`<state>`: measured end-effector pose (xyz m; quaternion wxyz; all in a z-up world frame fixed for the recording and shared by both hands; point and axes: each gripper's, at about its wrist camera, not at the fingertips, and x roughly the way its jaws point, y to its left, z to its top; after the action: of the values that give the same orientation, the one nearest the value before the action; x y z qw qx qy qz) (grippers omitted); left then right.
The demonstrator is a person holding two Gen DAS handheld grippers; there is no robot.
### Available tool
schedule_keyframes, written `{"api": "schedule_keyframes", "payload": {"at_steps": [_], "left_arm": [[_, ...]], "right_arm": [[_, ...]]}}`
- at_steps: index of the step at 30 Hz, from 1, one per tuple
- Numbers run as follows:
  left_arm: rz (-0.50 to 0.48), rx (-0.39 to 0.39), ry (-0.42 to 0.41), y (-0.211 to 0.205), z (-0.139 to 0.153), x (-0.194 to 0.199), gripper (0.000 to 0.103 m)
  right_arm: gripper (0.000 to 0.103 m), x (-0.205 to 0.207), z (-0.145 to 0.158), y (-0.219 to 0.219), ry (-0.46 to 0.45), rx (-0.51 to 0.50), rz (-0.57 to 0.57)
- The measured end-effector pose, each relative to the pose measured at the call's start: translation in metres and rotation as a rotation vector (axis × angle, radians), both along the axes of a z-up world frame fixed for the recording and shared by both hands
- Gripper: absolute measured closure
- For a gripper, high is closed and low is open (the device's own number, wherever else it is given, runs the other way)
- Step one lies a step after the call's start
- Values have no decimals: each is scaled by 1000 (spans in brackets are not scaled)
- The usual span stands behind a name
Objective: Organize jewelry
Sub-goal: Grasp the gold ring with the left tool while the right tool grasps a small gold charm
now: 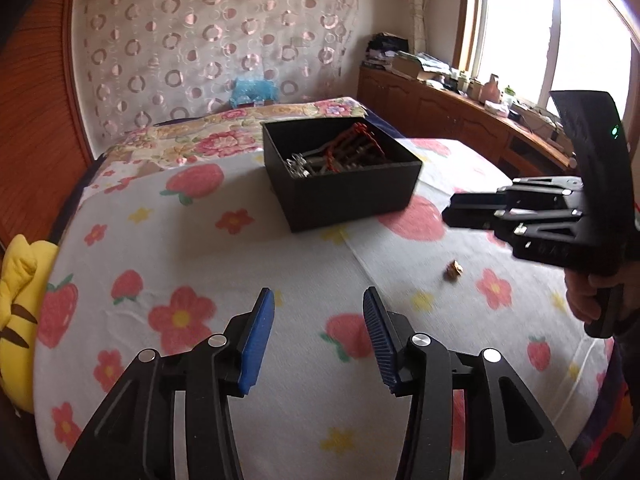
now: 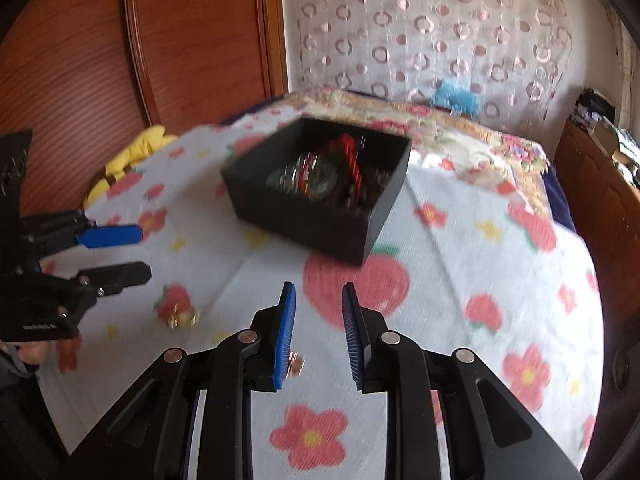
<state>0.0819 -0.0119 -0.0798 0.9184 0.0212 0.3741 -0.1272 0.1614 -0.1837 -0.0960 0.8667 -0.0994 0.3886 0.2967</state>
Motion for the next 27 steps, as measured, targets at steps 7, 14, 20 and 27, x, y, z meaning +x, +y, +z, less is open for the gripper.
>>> {"api": "schedule_keyframes", "payload": {"at_steps": [7, 14, 20, 27], "left_arm": [[-27, 0, 28, -9, -7, -8, 52], [-50, 14, 61, -18, -15, -7, 51], [-55, 32, 90, -22, -21, 1, 51], [-62, 59, 98, -30, -26, 9, 53]], "right_arm": [[77, -19, -19, 9, 43, -43, 37], [77, -21, -25, 11, 52, -55, 23], [86, -26, -25, 13, 11, -78, 24], [86, -27, -24, 13, 3, -87, 23]]}}
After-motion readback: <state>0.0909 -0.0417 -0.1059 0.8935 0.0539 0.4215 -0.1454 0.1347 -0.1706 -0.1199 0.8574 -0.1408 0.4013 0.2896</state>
